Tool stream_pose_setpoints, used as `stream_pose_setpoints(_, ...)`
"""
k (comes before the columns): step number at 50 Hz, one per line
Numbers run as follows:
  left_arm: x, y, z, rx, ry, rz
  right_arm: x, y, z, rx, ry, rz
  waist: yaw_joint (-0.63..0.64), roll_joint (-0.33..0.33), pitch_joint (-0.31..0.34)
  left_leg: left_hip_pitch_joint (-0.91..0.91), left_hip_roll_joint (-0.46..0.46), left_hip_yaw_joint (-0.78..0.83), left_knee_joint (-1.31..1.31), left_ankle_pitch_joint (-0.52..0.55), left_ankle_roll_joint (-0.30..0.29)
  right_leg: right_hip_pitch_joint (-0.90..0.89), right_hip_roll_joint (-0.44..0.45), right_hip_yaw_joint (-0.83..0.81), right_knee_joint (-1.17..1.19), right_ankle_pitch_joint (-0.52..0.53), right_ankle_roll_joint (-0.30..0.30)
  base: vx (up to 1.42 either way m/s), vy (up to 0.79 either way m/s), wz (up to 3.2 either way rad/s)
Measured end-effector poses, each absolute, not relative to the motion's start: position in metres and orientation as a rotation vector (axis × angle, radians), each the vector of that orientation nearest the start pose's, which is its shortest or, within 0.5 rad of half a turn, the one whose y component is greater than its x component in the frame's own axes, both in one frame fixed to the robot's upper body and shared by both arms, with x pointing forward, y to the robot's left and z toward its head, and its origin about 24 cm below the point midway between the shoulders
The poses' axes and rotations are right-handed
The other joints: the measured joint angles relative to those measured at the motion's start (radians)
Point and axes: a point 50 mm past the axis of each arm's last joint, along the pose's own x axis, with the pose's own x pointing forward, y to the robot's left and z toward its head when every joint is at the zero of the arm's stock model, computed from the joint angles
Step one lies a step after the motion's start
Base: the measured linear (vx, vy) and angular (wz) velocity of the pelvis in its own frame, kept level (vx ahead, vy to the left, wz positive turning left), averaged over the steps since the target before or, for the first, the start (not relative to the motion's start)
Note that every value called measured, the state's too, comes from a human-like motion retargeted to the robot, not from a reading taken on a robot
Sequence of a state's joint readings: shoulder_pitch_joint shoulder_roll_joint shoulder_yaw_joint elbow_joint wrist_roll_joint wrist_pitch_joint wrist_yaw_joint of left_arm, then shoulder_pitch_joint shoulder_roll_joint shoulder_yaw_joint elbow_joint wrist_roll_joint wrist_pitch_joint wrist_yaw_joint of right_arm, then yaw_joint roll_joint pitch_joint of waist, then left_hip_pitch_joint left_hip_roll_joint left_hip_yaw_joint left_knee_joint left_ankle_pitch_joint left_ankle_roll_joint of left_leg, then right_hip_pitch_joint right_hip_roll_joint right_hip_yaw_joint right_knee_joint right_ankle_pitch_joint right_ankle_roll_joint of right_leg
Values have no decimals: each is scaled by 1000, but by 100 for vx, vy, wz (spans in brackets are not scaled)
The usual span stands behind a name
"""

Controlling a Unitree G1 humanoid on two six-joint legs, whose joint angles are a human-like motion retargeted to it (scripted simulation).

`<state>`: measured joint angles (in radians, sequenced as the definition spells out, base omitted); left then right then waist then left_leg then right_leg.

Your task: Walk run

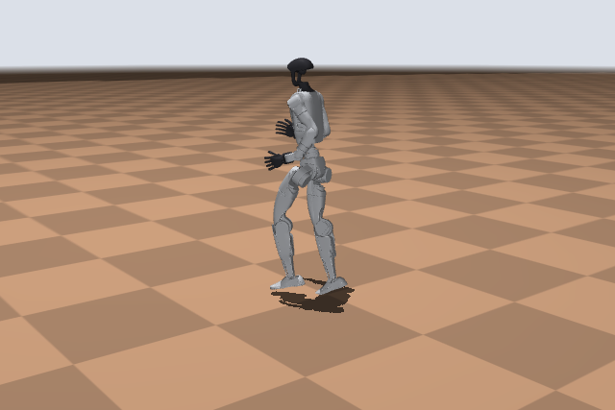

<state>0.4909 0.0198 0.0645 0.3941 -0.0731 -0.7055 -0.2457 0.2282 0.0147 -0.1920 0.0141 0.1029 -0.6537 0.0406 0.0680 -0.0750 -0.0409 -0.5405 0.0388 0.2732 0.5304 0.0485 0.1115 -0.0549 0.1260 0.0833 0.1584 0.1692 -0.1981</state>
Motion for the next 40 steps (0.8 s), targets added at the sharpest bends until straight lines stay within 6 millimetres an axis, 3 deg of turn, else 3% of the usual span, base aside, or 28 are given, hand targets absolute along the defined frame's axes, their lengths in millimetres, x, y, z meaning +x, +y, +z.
stream_pose_setpoints(2, 96, 181, -60, -9, 168, -36, 180, -212, 44, -50, -375, -239, 46, -1, 4, 26, -43, -50, -242, -48, -9, 88, 19, 20, -27, 134, 27, 149, -26, -142)
stream_pose_setpoints(5, 104, 178, -56, -2, 142, -96, 171, -216, 25, -115, -254, -236, 78, 0, 22, 61, -37, -108, -407, -73, -146, 199, 15, -28, 16, 322, 94, 151, -17, -94)
stream_pose_setpoints(6, 110, 176, -52, 7, 116, -115, 168, -216, 19, -131, -217, -227, 76, 7, 29, 82, -34, -92, -384, 35, -133, 198, 26, -22, 132, 341, 143, 165, -18, -16)
stream_pose_setpoints(7, 116, 175, -48, 16, 91, -133, 163, -215, 13, -147, -179, -215, 55, 3, 31, 101, -55, -82, -342, 69, -101, 181, 29, -30, 267, 354, 193, 166, -21, 56)
stream_pose_setpoints(8, 121, 173, -44, 27, 70, -149, 156, -214, 6, -162, -139, -195, -5, -23, 25, 115, -126, -85, -262, -44, -31, 135, 18, -66, 439, 354, 249, 166, -19, 116)
stream_pose_setpoints(9, 129, 170, -41, 31, 40, -157, 148, -213, -3, -175, -90, -176, -51, -28, 19, 120, -162, -152, -189, -109, -33, 94, 1, -141, 563, 354, 257, 155, -16, 131)
stream_pose_setpoints(10, 138, 166, -37, 32, 5, -161, 139, -211, -12, -185, -37, -156, -88, -24, 13, 121, -181, -251, -120, -151, -70, 57, -20, -234, 663, 354, 242, 133, -31, 19)
stream_pose_setpoints(12, 174, 175, -21, 41, -103, -153, 128, -206, -28, -169, 50, -127, -87, 49, -5, 134, -6, -135, -59, -217, -85, -58, 69, -227, 685, 287, 214, 122, -51, -83)
stream_pose_setpoints(15, 213, 156, 8, -10, -252, -194, 97, -202, -47, -137, 176, -95, -107, 89, -15, 250, 42, -133, -90, -262, -115, -235, 139, -201, 726, 58, 218, 107, -45, -45)
stream_pose_setpoints(17, 230, 155, 31, -39, -359, -162, 80, -203, -54, -133, 242, -76, -142, 116, -22, 336, 47, -105, -175, -206, -124, -332, 108, -205, 657, -58, 212, 131, -50, -39)
stream_pose_setpoints(20, 244, 150, 59, -68, -472, -156, 64, -208, -55, -153, 281, -93, -222, 155, -40, 464, 40, -89, -308, -46, -171, -435, -33, -320, 434, -125, 163, 102, -27, -10)
stream_pose_setpoints(22, 248, 149, 70, -64, -512, -172, 67, -210, -52, -162, 256, -128, -276, 160, -45, 543, 10, -81, -359, 87, -203, -462, -94, -364, 235, -159, 116, 121, -43, -14)
stream_pose_setpoints(24, 250, 152, 76, -38, -526, -193, 78, -207, -48, -159, 202, -167, -311, 174, -48, 609, -5, -89, -376, 236, -251, -464, -83, -316, 72, -187, 46, 123, -47, -53)
stream_pose_setpoints(25, 251, 153, 78, -20, -525, -206, 87, -205, -44, -154, 168, -185, -320, 187, -50, 633, -6, -99, -371, 312, -281, -457, -76, -309, 11, -178, 2, 115, -34, -57)
stream_pose_setpoints(26, 252, 153, 76, -8, -512, -220, 96, -204, -40, -154, 130, -206, -333, 185, -44, 646, -27, -137, -329, 396, -327, -446, -106, -333, 20, -98, -37, 132, -26, -46)
stream_pose_setpoints(27, 252, 153, 73, 4, -496, -231, 106, -203, -35, -152, 92, -223, -343, 188, -35, 644, -37, -149, -243, 456, -361, -434, -137, -361, 60, -86, -64, 157, -2, -39)
stream_pose_setpoints(28, 252, 155, 68, 18, -472, -239, 117, -202, -30, -149, 53, -235, -347, 203, -19, 610, -20, -112, -69, 470, -368, -422, -170, -394, 162, -209, -64, 155, 2, -85)
stream_pose_setpoints(30, 239, 160, 45, 47, -384, -248, 137, -193, -22, -119, -18, -248, -320, 222, 4, 527, 66, -43, 311, 475, -318, -417, -48, -185, 327, -371, -64, 153, -39, -147)
stream_pose_setpoints(32, 222, 155, 16, 56, -268, -272, 162, -200, -6, -92, -122, -284, -278, 188, -2, 424, -83, -205, 428, 469, -310, -369, -103, -205, 358, -398, -64, 134, -62, -119)
stream_pose_setpoints(33, 212, 154, 3, 52, -214, -262, 176, -201, 3, -75, -175, -272, -263, 141, -17, 367, -163, -201, 428, 452, -284, -343, -128, -153, 337, -406, -64, 105, -55, -133)
stream_pose_setpoints(35, 185, 153, -26, 31, -91, -224, 197, -197, 19, -27, -257, -217, -246, 96, -40, 245, -168, -152, 461, 329, -182, -289, -118, -82, 291, -402, -64, 127, -60, -172)
stream_pose_setpoints(38, 142, 152, -50, -46, 38, -147, 211, -203, 47, -22, -409, -213, -160, 83, -27, 79, -85, -98, 368, 111, -50, -169, -56, 4, 158, -280, -64, 127, -51, -231)
stream_pose_setpoints(40, 117, 158, -61, -76, 113, -72, 212, -204, 59, -41, -470, -209, -76, 41, -15, 28, -12, 3, 198, 45, -32, -77, -43, 19, 76, -142, -64, 112, -56, -274)
